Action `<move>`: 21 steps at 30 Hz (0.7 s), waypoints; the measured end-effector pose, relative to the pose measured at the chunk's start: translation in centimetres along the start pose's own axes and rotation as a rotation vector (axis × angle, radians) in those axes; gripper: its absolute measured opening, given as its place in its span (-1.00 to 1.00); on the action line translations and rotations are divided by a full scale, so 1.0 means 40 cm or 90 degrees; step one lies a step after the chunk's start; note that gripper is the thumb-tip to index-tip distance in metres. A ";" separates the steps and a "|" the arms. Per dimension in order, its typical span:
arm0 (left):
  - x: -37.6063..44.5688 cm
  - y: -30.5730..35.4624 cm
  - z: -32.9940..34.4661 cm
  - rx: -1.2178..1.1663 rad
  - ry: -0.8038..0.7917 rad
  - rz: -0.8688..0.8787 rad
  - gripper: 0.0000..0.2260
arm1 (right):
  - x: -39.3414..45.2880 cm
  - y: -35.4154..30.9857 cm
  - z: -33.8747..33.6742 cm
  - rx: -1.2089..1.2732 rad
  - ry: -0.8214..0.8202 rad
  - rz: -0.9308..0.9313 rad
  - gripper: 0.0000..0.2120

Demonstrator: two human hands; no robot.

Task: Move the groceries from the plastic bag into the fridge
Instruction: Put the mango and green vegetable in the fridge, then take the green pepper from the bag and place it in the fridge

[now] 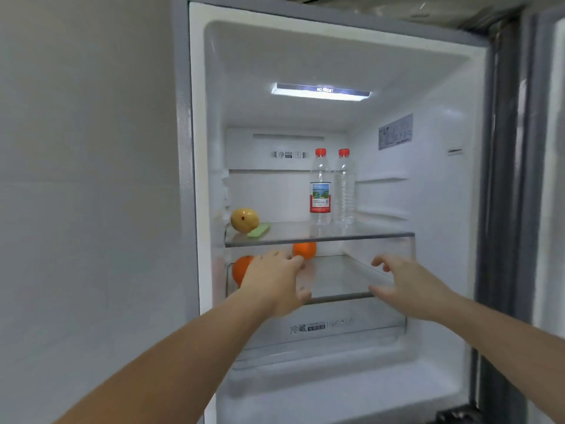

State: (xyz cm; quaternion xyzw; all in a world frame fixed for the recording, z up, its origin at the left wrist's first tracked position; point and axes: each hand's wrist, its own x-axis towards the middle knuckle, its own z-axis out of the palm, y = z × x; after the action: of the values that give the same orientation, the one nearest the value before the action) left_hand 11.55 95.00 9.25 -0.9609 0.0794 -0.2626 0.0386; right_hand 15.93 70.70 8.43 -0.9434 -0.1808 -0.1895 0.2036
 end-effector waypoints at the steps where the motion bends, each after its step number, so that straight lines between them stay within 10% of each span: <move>1: -0.021 0.007 0.016 -0.018 -0.022 0.004 -0.59 | -0.033 0.006 0.017 0.012 -0.023 0.020 -0.52; 12: -0.186 0.203 0.089 -0.216 -0.097 0.009 -0.51 | -0.365 0.092 -0.086 -0.127 -0.041 0.060 -0.44; 21: -0.240 0.710 0.002 -0.318 -0.101 0.148 -0.56 | -0.773 0.328 -0.352 -0.167 0.037 0.182 -0.47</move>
State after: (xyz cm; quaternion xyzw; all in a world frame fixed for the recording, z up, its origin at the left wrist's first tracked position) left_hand -0.32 68.72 1.13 -0.9427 0.2478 -0.1524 -0.1633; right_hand -9.28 44.99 2.86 -0.9720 -0.0128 -0.2078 0.1090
